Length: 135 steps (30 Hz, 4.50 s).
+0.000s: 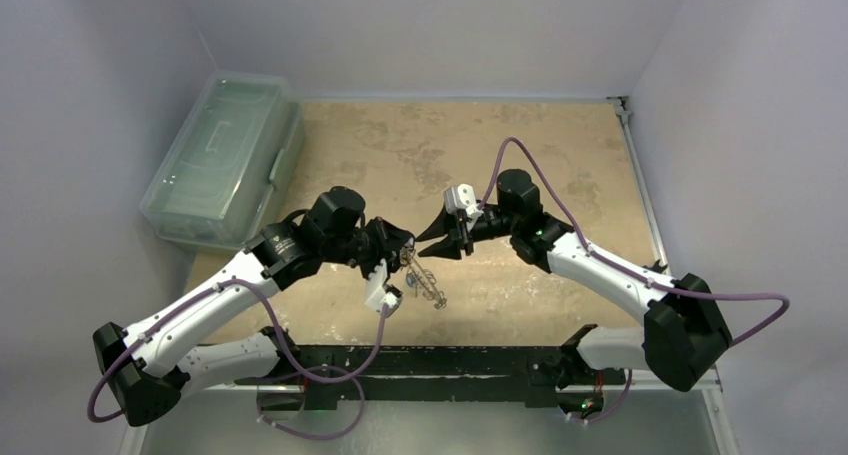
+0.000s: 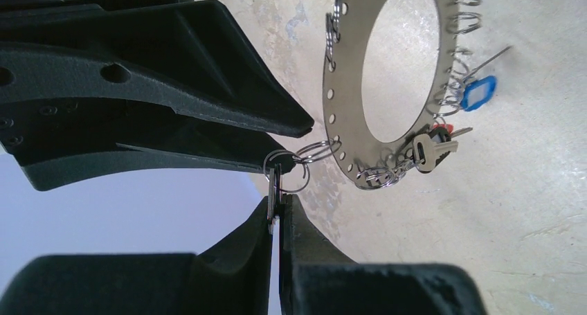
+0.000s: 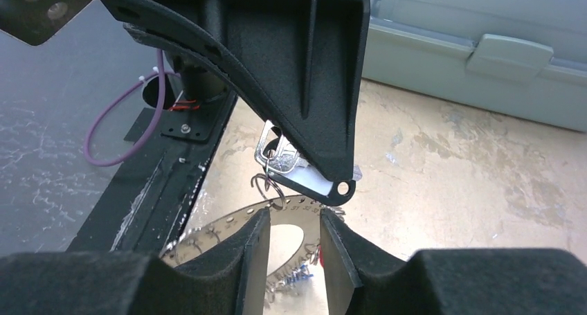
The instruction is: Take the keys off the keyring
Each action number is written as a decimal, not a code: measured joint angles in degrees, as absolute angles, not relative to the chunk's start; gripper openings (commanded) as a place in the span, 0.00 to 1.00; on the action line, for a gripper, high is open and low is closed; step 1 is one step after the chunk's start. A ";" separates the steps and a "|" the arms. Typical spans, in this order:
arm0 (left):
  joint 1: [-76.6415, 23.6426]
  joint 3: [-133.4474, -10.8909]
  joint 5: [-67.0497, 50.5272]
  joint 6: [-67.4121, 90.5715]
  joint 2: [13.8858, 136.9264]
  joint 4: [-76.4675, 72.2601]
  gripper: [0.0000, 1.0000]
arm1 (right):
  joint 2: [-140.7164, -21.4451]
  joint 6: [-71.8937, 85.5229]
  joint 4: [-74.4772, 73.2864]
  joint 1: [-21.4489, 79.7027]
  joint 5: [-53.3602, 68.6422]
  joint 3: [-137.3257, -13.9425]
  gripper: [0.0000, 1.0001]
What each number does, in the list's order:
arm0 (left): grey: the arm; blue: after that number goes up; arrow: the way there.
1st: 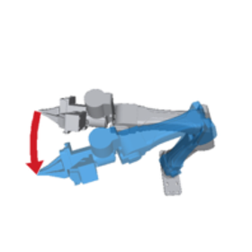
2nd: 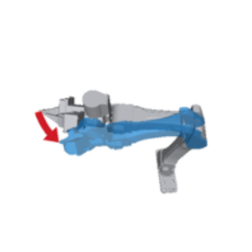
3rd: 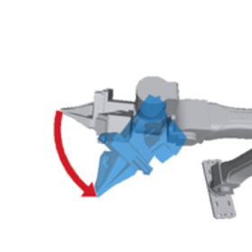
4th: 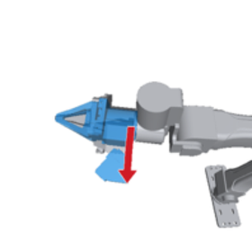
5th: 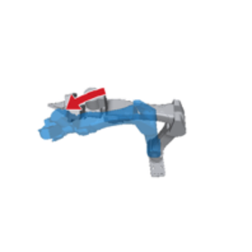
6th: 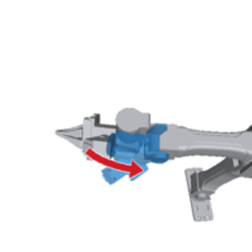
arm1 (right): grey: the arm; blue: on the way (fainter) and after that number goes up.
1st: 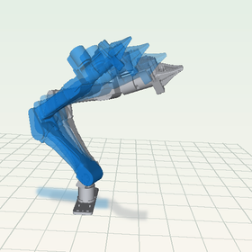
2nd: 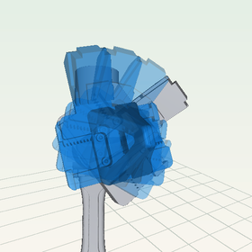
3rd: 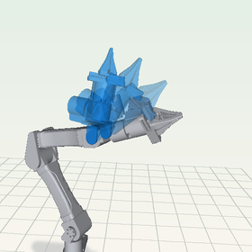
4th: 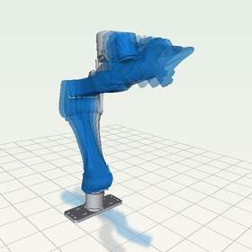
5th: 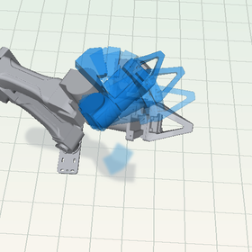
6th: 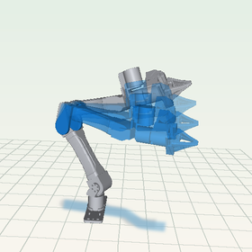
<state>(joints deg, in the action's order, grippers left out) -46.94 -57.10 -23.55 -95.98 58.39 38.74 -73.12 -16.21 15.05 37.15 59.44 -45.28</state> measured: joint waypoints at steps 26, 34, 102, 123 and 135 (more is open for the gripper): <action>-46.92 -59.02 -22.06 -88.38 59.64 40.45 0.00 | -74.56 -12.56 23.29 38.57 57.45 -43.59 0.26; -46.92 -59.05 -21.21 -87.31 59.83 40.45 0.00 | -74.61 -9.91 26.96 38.68 58.02 -42.46 0.18; -47.09 -51.99 -19.55 -92.86 50.26 36.01 0.00 | -74.52 -3.77 31.35 38.54 59.53 -41.95 0.00; -47.42 -39.68 -17.78 -111.04 43.88 23.42 0.00 | -75.22 1.80 33.39 37.82 61.06 -41.10 0.00; -47.40 -37.58 -17.74 -117.51 41.74 21.93 0.00 | -75.40 3.42 34.44 37.80 61.14 -41.10 0.00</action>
